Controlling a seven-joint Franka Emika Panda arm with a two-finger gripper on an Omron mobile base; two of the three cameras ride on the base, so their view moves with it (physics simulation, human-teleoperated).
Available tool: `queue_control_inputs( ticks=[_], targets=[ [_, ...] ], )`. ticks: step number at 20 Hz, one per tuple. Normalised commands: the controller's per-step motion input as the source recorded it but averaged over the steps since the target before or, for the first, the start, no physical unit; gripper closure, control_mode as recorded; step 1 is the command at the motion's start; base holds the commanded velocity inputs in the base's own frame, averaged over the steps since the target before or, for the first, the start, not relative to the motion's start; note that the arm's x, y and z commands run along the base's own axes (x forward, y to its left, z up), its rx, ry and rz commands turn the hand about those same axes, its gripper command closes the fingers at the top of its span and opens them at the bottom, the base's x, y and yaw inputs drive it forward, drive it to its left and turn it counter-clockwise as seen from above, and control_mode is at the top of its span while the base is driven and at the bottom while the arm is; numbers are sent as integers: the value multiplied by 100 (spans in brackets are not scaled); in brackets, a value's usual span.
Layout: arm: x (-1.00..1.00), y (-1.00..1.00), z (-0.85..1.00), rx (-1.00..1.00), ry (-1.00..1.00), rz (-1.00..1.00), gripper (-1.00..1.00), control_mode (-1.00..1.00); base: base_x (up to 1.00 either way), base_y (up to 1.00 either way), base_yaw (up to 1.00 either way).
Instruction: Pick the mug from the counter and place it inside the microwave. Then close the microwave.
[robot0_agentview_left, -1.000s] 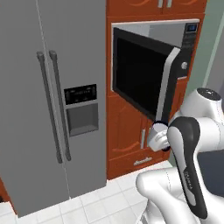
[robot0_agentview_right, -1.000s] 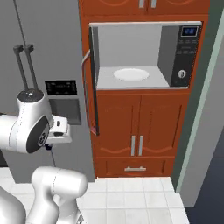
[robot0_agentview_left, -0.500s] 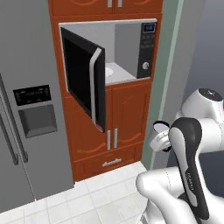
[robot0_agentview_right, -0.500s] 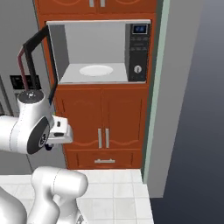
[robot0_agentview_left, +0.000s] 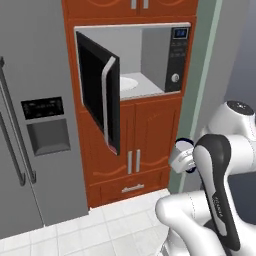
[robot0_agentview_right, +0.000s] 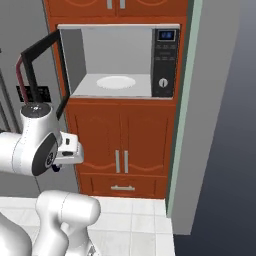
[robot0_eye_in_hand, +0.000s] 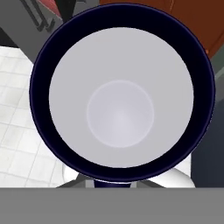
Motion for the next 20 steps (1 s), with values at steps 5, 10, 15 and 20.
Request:
queue_control_inputs(
  ticks=[5,10,15,20],
  targets=[
    [0,0,0,0,0,0,100,100,67,-9,18],
    [0,0,0,0,0,0,100,100,53,-30,2],
    [0,0,0,0,0,0,100,100,47,-37,0],
    [0,0,0,0,0,0,100,100,39,-31,3]
  ],
)
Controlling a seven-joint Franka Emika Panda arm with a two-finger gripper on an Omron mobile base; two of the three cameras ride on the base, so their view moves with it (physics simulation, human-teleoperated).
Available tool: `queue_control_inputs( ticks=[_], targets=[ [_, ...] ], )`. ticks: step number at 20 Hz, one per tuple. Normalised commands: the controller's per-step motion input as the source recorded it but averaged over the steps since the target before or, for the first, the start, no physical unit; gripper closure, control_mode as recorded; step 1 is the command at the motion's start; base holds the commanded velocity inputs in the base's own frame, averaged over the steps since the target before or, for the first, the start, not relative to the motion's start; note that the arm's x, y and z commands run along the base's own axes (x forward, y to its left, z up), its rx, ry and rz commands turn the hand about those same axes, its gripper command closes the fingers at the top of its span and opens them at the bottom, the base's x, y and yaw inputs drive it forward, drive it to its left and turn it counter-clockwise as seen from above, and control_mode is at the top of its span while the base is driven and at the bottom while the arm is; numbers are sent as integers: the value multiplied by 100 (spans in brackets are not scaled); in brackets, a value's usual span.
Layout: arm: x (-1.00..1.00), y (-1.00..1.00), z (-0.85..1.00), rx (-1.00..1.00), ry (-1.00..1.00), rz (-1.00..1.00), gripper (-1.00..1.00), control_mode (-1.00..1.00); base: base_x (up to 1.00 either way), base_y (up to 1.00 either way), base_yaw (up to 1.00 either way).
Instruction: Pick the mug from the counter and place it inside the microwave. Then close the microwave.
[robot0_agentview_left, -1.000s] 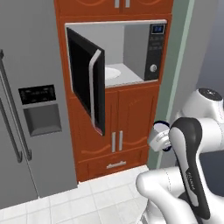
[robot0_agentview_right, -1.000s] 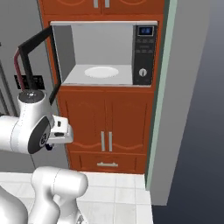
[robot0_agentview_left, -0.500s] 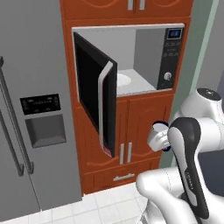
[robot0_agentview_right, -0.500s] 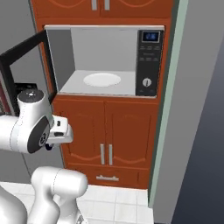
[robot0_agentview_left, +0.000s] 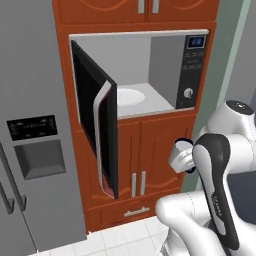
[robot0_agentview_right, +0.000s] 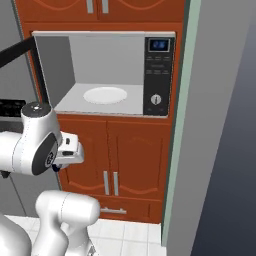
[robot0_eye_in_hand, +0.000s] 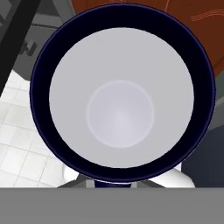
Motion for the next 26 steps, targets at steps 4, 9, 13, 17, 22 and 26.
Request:
queue_control_inputs(
  ticks=[4,9,13,17,22,26],
  targets=[
    [0,0,0,0,0,0,100,100,35,-14,14],
    [0,0,0,0,0,0,100,100,31,-5,6],
    [0,0,0,0,0,0,100,100,55,-13,0],
    [0,0,0,0,0,0,100,100,49,-6,-3],
    [0,0,0,0,0,0,100,100,6,0,-5],
    [0,0,0,0,0,0,100,100,14,0,-2]
  ],
)
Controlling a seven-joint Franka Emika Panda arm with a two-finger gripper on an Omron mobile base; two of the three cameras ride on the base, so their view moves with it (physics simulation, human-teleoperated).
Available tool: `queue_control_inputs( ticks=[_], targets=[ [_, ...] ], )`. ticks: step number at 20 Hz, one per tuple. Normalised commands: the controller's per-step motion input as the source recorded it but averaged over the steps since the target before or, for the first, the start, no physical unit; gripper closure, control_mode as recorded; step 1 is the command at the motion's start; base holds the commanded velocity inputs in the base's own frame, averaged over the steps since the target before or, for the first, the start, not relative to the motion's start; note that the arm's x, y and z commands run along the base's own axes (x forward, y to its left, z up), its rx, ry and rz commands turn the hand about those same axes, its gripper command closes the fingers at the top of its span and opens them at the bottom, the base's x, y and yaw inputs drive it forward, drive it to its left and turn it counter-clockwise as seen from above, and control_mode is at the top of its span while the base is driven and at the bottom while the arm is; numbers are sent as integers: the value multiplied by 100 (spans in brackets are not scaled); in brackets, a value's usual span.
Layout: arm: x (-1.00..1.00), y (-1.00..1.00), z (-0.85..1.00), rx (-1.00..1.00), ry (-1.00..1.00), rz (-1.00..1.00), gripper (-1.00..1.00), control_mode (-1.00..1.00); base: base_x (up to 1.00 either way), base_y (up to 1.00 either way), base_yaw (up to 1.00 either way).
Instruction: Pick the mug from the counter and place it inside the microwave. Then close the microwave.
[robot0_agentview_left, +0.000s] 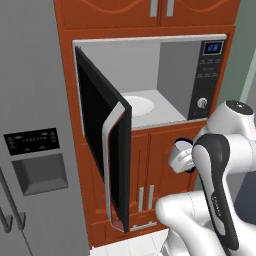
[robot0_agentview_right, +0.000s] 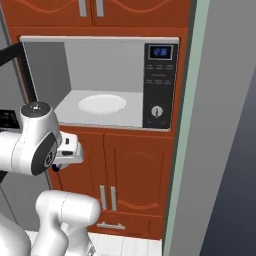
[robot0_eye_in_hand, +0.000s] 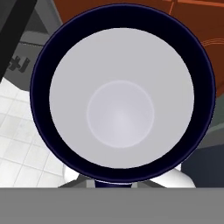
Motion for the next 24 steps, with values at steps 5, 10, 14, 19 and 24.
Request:
queue_control_inputs(
  ticks=[5,10,14,19,24],
  targets=[
    [0,0,0,0,0,0,100,100,35,-1,-4],
    [0,0,0,0,0,0,100,100,1,0,-1],
    [0,0,0,0,0,0,100,100,0,0,0],
    [0,0,0,0,0,0,100,100,0,0,0],
    [0,0,0,0,0,0,100,-100,0,0,0]
  ],
)
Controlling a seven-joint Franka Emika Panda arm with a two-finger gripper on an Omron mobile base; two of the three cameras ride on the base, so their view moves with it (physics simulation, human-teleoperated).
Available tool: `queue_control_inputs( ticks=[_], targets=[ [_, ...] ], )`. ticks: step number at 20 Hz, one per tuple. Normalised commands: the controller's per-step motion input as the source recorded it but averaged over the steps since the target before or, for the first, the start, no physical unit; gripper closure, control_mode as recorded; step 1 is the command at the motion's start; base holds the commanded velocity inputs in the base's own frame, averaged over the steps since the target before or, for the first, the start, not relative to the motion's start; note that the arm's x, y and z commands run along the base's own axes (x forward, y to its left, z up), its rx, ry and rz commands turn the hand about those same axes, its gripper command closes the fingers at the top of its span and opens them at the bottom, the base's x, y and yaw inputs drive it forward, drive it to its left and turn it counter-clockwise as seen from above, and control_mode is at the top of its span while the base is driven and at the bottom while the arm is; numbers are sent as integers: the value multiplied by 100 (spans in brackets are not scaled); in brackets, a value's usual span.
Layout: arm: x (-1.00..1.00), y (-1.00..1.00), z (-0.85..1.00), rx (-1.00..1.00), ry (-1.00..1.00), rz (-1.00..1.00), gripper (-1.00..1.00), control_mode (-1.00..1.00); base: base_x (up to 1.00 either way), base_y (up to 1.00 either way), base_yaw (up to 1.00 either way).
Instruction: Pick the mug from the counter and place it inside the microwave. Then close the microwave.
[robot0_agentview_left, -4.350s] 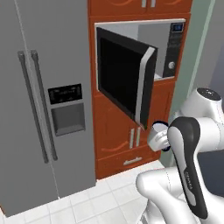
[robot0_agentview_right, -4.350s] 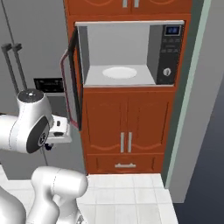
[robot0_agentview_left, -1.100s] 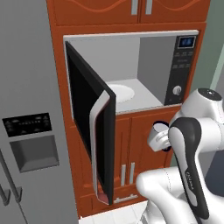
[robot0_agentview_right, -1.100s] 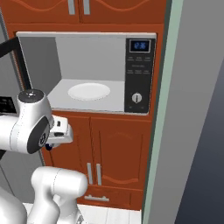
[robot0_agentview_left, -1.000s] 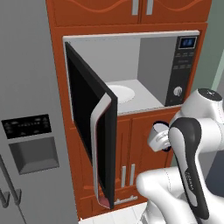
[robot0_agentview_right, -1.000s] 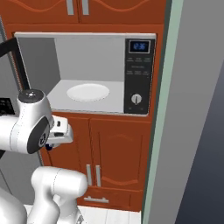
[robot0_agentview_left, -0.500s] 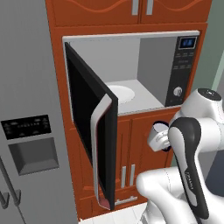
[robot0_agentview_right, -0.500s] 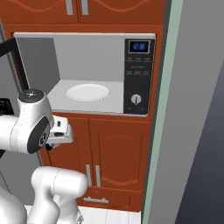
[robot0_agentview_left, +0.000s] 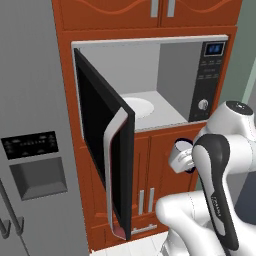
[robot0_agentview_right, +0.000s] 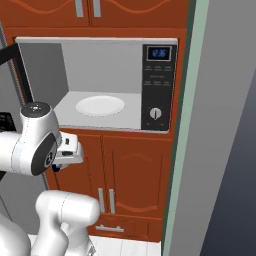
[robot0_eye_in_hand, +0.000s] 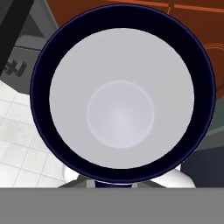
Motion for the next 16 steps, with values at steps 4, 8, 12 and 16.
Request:
queue_control_inputs(
  ticks=[4,8,12,16],
  targets=[
    [0,0,0,0,0,0,100,-100,0,0,0],
    [0,0,0,0,0,0,100,-100,0,0,0],
    [-14,0,0,0,-1,7,100,-100,0,0,0],
    [-2,3,1,0,0,13,100,-100,0,0,0]
  ],
)
